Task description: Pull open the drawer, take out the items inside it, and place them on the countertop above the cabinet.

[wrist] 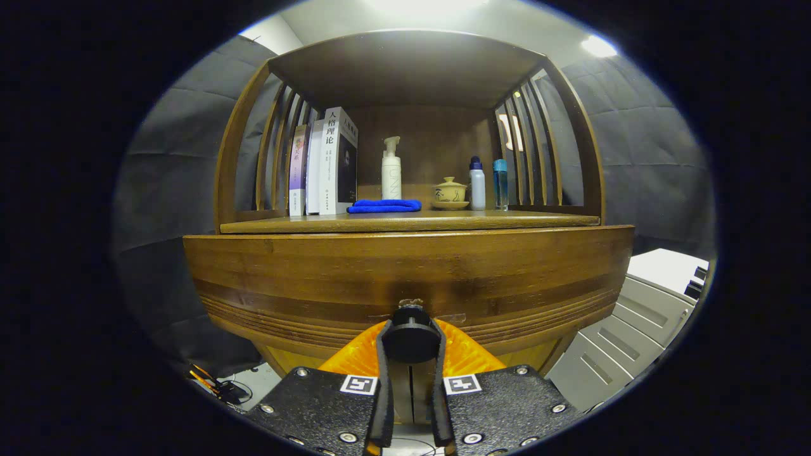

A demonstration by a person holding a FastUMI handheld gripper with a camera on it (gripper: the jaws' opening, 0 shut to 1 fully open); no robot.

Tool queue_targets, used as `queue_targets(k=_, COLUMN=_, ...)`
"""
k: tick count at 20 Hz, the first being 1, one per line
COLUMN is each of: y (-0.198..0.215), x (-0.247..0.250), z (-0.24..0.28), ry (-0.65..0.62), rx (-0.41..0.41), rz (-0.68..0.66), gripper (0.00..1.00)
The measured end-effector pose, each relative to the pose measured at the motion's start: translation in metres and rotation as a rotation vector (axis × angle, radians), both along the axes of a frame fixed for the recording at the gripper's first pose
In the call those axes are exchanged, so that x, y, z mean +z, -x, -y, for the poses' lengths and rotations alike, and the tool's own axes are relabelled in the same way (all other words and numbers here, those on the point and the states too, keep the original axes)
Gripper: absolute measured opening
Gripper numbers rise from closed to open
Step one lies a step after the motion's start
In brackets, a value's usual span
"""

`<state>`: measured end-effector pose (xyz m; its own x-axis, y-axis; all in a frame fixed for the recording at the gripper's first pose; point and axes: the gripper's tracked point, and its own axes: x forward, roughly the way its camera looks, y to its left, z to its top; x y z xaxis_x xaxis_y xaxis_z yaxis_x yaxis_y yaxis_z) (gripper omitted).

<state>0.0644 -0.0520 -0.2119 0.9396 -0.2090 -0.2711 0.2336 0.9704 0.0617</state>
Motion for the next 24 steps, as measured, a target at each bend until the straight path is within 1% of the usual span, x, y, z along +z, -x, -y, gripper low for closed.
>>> queue_targets(k=7, y=0.037, x=0.005, z=-0.008, ry=-0.011, rx=0.015, rz=-0.004, gripper=0.24)
queue_targets(k=11, y=0.058, x=0.006, z=-0.014, ry=-0.009, rx=0.004, rz=-0.021, gripper=0.25)
queue_targets(k=13, y=0.065, x=0.007, z=-0.019, ry=-0.013, rx=0.017, rz=-0.018, gripper=0.25)
queue_targets(k=17, y=0.075, x=0.008, z=-0.02, ry=-0.021, rx=0.009, rz=-0.019, gripper=0.25)
queue_targets(k=21, y=0.079, x=0.008, z=-0.021, ry=-0.02, rx=0.025, rz=-0.021, gripper=0.25)
queue_targets(k=24, y=0.086, x=0.008, z=-0.023, ry=-0.032, rx=0.014, rz=-0.013, gripper=0.25)
